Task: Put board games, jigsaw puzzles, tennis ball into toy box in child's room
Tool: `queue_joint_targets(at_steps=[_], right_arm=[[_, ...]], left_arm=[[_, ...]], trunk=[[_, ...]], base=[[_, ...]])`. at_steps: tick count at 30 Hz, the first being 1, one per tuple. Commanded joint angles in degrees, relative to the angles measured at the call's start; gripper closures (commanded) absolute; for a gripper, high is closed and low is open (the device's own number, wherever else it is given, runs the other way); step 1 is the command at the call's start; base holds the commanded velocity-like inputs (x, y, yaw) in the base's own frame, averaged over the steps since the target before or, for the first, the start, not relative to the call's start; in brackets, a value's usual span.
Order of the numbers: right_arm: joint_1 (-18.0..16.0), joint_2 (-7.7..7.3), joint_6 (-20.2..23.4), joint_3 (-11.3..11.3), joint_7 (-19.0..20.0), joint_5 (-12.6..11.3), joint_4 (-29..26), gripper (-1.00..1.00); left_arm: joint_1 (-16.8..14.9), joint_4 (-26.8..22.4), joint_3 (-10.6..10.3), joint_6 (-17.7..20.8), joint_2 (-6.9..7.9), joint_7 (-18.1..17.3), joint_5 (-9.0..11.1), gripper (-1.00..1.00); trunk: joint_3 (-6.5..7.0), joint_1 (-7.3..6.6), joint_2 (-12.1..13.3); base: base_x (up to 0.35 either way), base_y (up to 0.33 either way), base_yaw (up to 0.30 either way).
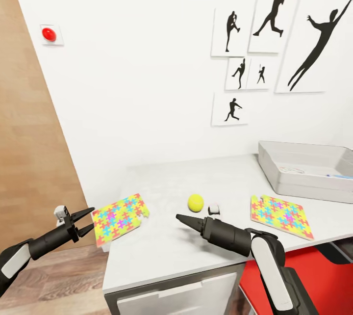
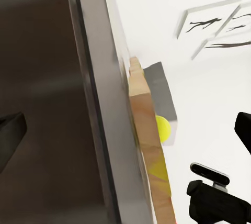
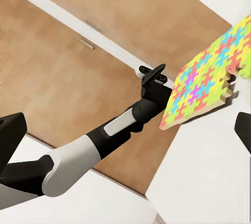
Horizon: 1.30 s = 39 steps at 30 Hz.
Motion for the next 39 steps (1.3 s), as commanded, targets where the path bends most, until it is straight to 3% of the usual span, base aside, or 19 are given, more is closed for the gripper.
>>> queue_joint_targets(at_steps=[1,39], right_arm=[[-0.04,0.03,0.25,-0.06,0.26,0.17,0.02,-1.00],[-0.04,0.03,0.25,-0.06,0.26,0.15,0.05,-1.00]], left_arm=[[-0.06,0.04,-0.32,0.46,0.04,-0.14,0.42,-1.00],[-0.06,-0.05,-0.36,0.37,-0.07,-0.14,0.42,-1.00]], trunk=[[-0.06,-0.01,-0.03],[-0.06,-0.01,-0.03]], base=[[0.000,-0.037,0.000],[-0.026,-0.019,0.000]])
